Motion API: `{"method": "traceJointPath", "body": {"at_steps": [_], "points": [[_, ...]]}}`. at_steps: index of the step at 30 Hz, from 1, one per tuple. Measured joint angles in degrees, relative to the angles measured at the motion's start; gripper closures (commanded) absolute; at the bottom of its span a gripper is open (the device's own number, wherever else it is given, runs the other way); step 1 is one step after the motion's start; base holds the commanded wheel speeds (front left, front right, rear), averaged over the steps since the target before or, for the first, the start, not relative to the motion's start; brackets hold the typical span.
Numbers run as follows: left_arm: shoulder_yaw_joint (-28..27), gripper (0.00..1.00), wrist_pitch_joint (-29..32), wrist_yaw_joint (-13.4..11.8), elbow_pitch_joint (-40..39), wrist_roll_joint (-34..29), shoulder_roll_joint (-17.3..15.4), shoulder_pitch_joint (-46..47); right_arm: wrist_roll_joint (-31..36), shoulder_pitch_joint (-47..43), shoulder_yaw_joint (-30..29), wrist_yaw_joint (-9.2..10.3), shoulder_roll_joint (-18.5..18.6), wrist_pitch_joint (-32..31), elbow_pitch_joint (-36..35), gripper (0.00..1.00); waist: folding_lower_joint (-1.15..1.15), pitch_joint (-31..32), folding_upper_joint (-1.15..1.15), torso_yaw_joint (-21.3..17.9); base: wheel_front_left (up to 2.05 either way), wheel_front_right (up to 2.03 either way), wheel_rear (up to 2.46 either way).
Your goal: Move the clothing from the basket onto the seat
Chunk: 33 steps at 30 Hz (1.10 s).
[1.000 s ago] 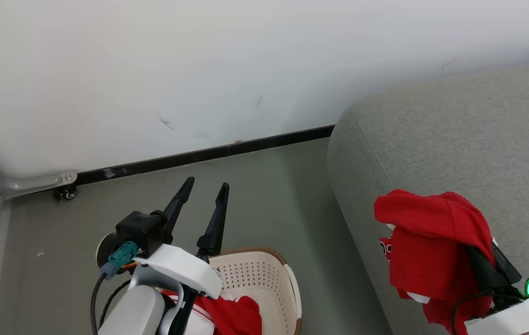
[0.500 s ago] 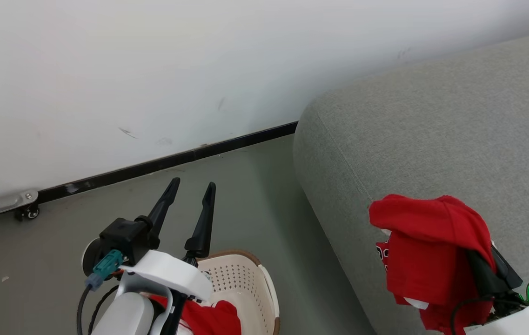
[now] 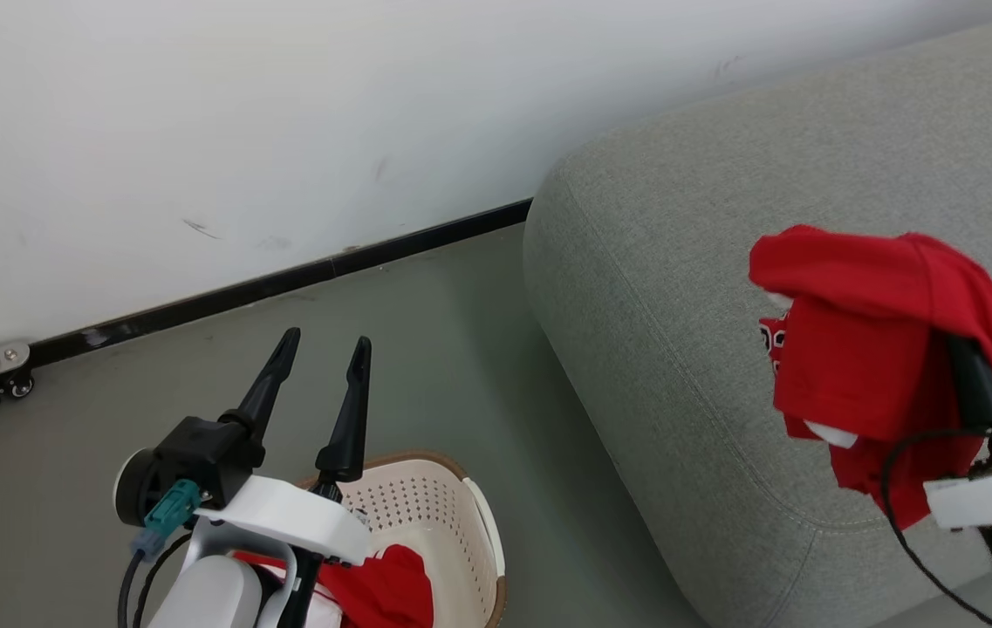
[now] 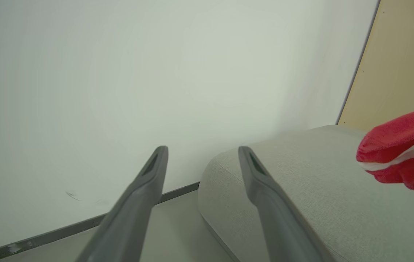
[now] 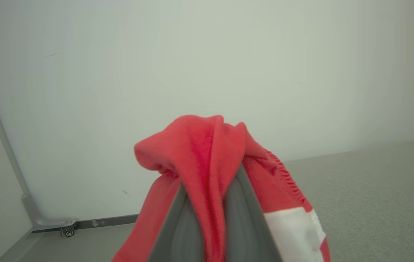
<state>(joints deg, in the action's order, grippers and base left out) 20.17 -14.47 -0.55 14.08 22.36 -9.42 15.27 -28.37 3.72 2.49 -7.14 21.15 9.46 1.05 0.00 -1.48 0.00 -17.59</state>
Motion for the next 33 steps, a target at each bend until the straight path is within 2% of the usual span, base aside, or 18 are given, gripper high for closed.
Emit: {"method": "traceJointPath", "body": {"at_steps": [16,22,33], "points": [[-0.7,0.0,0.0,-2.0,-0.3,-2.5,-2.9,-0.3,-5.3,18.3,-6.6,0.01,4.4,-6.5,8.3,1.0,0.0,-6.3,0.0,0.6,0.0,0.0,0.0],[-0.7,0.0,0.2,-2.1,-1.5,-3.1,-3.5,-0.2,-5.5,23.2,-10.6,0.01,6.5,-7.9,13.5,1.0,0.0,-9.1,0.0,0.8,0.0,0.0,0.0],[-0.6,0.0,1.8,-2.2,-5.7,-5.4,-6.0,1.8,-5.0,31.8,-12.6,0.01,9.1,-9.0,21.9,1.0,0.0,-14.2,0.0,1.9,0.0,0.0,0.0]]}}
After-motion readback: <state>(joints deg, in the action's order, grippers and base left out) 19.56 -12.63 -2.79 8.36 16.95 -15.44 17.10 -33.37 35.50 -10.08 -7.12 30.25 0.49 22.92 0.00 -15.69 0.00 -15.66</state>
